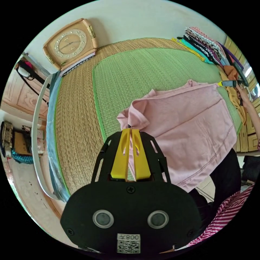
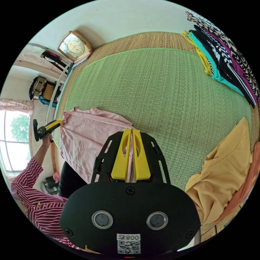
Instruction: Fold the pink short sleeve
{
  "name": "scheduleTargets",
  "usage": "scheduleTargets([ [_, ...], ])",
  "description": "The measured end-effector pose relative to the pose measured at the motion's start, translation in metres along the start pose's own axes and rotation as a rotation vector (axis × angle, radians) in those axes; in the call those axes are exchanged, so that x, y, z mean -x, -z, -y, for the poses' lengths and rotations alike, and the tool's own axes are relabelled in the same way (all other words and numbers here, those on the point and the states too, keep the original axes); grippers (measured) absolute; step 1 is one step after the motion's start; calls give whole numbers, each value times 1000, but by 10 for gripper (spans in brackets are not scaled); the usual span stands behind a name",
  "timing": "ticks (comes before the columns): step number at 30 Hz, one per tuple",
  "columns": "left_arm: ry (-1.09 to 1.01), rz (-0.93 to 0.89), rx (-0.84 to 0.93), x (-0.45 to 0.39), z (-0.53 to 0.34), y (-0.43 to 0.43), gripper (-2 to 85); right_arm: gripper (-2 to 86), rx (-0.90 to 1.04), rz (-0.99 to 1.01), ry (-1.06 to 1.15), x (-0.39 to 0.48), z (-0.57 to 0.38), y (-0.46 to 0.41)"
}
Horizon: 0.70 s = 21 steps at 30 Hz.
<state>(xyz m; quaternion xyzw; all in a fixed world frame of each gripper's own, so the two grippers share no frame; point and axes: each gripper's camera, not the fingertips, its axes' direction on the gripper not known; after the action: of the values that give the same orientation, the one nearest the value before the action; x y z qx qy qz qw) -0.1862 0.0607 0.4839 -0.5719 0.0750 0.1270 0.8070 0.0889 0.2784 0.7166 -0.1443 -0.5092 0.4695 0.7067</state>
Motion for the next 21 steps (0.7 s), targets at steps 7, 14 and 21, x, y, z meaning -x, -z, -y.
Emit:
scheduleTargets([
  [7, 409, -332, -81, 84, -26, -9, 16, 3, -5, 58, -36, -31, 0, 13],
  [14, 430, -405, -180, 85, -37, 2, 59, 4, -8, 126, -82, -62, -3, 24],
  [21, 105, -136, -53, 28, 4, 6, 73, 4, -11, 156, -95, -80, -9, 35],
])
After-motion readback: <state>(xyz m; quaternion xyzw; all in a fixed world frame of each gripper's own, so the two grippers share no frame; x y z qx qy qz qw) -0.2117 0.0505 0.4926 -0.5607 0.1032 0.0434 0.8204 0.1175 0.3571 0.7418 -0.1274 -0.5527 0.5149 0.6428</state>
